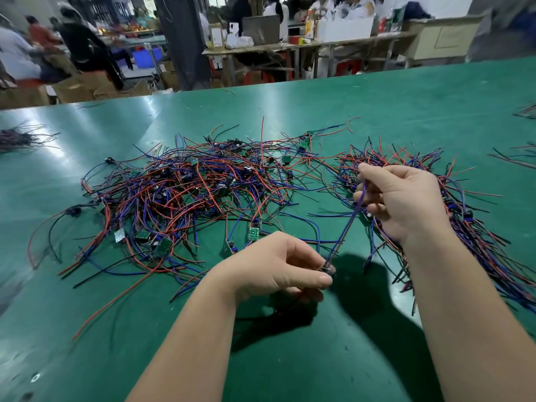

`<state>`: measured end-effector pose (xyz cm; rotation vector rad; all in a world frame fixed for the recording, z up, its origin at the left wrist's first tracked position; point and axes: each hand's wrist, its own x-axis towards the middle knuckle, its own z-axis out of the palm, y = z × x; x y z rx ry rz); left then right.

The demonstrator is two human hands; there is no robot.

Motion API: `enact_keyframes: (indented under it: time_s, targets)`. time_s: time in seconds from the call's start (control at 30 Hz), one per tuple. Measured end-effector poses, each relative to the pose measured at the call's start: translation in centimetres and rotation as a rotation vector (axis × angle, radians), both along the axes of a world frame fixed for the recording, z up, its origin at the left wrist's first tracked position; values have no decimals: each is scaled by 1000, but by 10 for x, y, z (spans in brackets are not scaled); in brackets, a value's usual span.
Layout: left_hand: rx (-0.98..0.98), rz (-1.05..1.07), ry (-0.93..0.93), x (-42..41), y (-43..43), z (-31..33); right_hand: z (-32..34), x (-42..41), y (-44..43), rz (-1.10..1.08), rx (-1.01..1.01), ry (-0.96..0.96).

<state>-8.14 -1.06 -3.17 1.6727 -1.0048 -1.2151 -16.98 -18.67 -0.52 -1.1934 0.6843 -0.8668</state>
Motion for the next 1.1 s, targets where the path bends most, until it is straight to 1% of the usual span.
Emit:
enact_keyframes:
  time_s: [0.1,0.17,0.2,0.23,0.3,0.33,0.4,0.47,0.53,0.57,0.6,0.67,0.7,0.73,0.8,0.9,1.03,1.1]
  targets:
    - [-59,-155,122,0,3,0,-1,1,1,2,7,17]
    - [-159,-224,213,1,5,1,1,3,3,86,-14,-37]
    - [-245,-223,273,2,5,1,2,4,4,157,-3,-91]
    - [-350,-188,329,3,4,2,3,6,4,223,28,-127]
    - [-558,-37,441,7,1,3,0,8,4,318,87,-115]
    - [-653,62,518,9,-1,4,-2,8,4,363,82,-72]
    - [-806,267,667,12,-3,7,-8,7,7,489,5,82]
    - [-885,479,725,15,-5,9,-14,8,15,637,-86,213]
    - [-893,648,667,17,-9,7,-17,12,24,713,-105,221]
    - [-885,711,569,16,-11,5,-17,14,29,721,-83,176]
    - [-875,757,411,15,-13,3,-17,16,33,706,-44,106]
    - [-854,734,77,10,-18,-4,-18,21,37,622,29,-18]
    - [-833,695,-26,8,-20,-8,-18,23,36,574,60,-48]
    - [-809,655,-75,6,-22,-11,-18,23,36,528,84,-57]
    - [-772,577,-68,5,-23,-14,-17,24,32,446,102,-42]
    - [-696,480,48,6,-22,-13,-16,22,25,378,83,-14]
    - [-577,562,335,5,-22,-6,-16,20,22,418,44,-3]
    - [-539,574,319,3,-22,-7,-18,20,24,466,11,34]
